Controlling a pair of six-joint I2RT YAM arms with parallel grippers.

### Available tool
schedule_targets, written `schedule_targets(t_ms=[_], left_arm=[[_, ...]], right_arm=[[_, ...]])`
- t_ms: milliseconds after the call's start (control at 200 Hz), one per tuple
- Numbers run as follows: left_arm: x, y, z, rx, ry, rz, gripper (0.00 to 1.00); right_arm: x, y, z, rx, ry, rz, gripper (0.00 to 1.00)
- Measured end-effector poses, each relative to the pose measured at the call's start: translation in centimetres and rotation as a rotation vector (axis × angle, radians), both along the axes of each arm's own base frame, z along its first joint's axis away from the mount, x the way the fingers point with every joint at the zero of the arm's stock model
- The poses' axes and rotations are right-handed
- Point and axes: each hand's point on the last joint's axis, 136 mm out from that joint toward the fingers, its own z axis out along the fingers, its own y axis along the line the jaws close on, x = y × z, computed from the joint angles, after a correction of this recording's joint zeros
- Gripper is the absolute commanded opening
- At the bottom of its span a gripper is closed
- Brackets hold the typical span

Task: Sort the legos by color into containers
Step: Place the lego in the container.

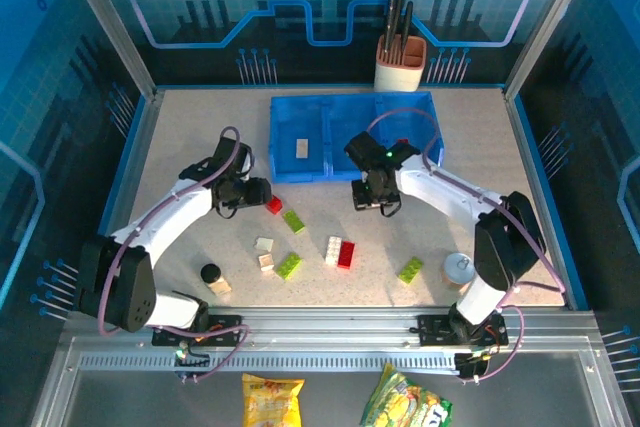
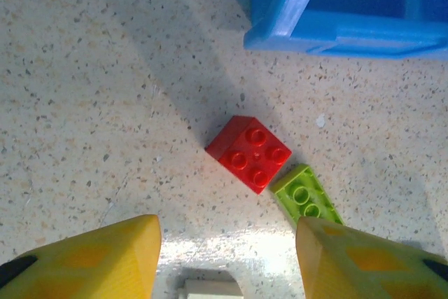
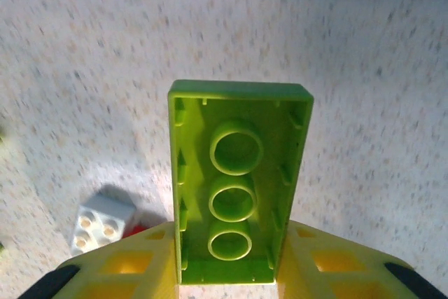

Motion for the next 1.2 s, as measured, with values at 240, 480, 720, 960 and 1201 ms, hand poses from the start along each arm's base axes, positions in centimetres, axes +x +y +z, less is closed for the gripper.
schedule_targets(t_ms=[240, 480, 720, 960, 1201], left_arm=[[-0.7, 0.1, 0.0, -0.008, -0.001, -0.002, 0.56], [-1.2, 0.1, -0.3, -0.019, 0.006, 0.006, 0.57], [-1.3, 0.0, -0.3, -0.025, 0.010, 0.013, 0.57], [-1.3, 0.0, 0.2, -0.030, -0.003, 0.013, 0.57], [-1.6, 0.1, 0.9, -0.034, -0.019, 0.013, 0.57]], right_arm=[[4.6, 0.2, 1.2, 0.018, -0.043, -0.012, 0.36], [7.9, 1.1, 0.4, 0.014, -0.045, -0.003, 0.36], [11.6, 1.1, -0.9, 0.004, -0.051, -0.016, 0.36], [14.8, 1.3, -3.0, -0.022, -0.053, -0.011, 0.36], [17.7, 2.0, -4.9, -0.027, -0.062, -0.002, 0.36]])
